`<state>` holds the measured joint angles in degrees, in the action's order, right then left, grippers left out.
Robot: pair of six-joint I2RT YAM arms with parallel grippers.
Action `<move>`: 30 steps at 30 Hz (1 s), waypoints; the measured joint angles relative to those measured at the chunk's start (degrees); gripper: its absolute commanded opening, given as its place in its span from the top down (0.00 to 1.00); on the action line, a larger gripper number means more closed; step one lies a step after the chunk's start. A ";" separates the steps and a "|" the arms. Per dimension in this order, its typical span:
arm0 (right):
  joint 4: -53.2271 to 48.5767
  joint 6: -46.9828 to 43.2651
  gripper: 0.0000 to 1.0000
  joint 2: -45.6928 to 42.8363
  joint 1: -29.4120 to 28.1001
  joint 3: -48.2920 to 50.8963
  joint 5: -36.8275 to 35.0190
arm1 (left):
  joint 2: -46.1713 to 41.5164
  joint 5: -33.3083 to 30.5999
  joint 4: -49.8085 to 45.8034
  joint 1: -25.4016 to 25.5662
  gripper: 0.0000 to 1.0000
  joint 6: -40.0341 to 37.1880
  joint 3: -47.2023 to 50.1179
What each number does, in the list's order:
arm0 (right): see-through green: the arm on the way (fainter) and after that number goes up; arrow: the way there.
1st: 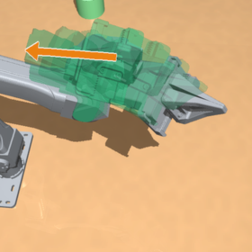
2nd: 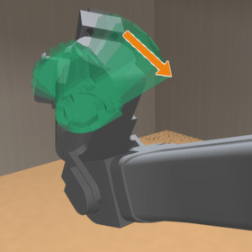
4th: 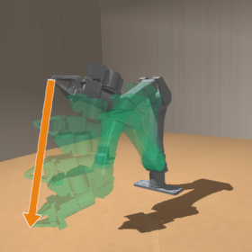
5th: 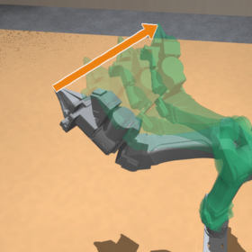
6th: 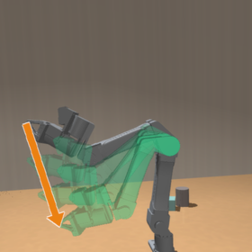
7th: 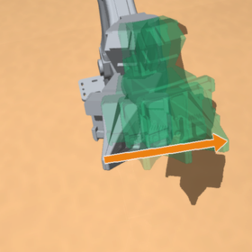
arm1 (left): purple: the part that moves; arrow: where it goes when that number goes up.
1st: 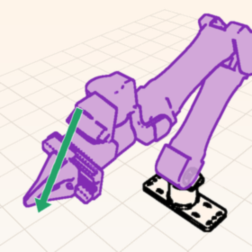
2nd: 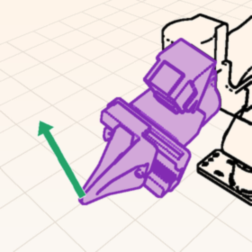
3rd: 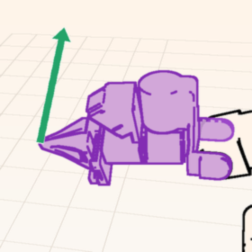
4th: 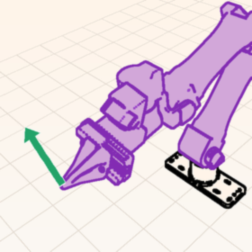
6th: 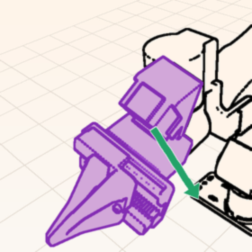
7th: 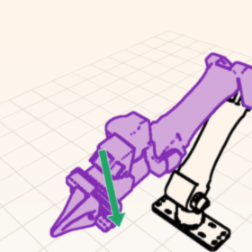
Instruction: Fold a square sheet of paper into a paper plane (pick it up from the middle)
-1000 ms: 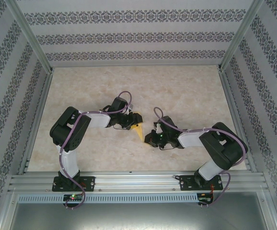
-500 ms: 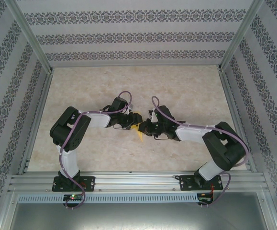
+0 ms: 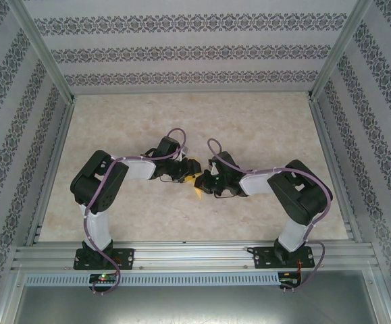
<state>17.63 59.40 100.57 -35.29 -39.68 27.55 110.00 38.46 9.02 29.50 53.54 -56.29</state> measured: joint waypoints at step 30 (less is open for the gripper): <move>2.29 -8.68 1.00 0.92 2.14 2.58 7.48 | -12.68 -3.10 -10.19 0.13 0.51 -12.04 -0.04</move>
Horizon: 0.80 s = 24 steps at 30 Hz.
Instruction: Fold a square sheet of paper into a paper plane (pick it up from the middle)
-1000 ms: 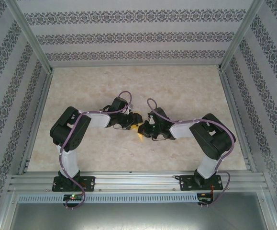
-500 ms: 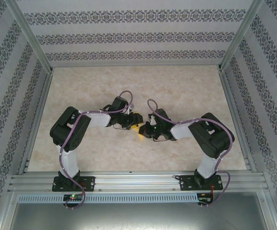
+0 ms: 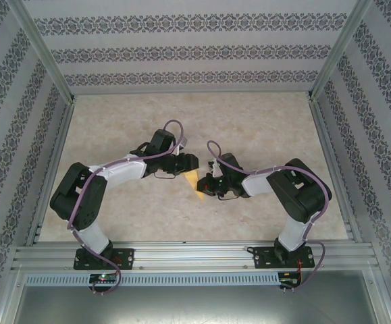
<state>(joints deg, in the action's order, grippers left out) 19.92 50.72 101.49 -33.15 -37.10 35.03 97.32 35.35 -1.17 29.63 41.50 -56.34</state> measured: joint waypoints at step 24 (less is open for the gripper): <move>-4.31 -3.21 1.00 -0.52 0.44 -0.39 3.04 | 7.54 -1.86 0.72 -0.04 0.52 -1.42 1.31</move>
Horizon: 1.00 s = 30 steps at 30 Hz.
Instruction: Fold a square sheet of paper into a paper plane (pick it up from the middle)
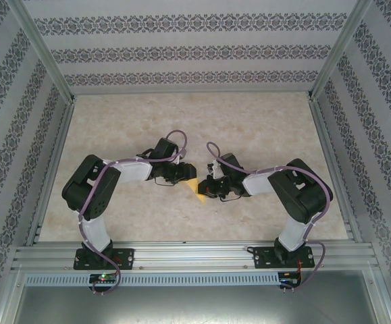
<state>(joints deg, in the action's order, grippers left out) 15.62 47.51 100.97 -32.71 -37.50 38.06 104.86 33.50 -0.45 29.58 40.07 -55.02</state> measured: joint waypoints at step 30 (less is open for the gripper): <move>-3.85 -4.26 1.00 0.02 0.37 -1.14 1.40 | 4.42 2.16 -3.72 -11.34 0.51 -4.57 -6.12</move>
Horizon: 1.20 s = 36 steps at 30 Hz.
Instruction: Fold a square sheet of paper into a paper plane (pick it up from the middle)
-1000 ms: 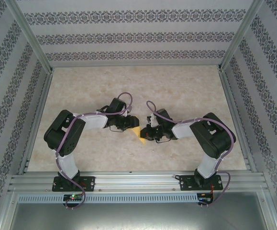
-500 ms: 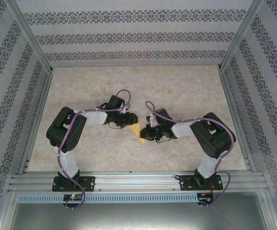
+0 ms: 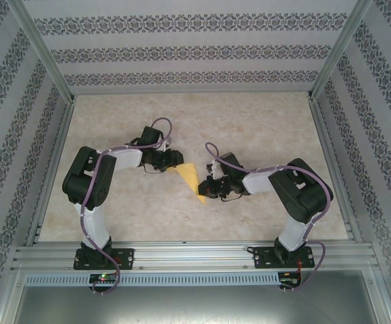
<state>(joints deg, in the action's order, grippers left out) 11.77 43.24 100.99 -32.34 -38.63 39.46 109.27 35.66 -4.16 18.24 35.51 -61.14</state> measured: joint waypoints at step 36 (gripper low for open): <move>-4.11 0.35 0.99 -0.70 -0.02 -1.03 0.52 | 2.34 2.67 -2.95 9.16 0.63 0.28 -2.21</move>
<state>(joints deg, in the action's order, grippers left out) 7.66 43.59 100.29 -32.36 -39.66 39.99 111.61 38.33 -7.11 27.40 35.79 -63.35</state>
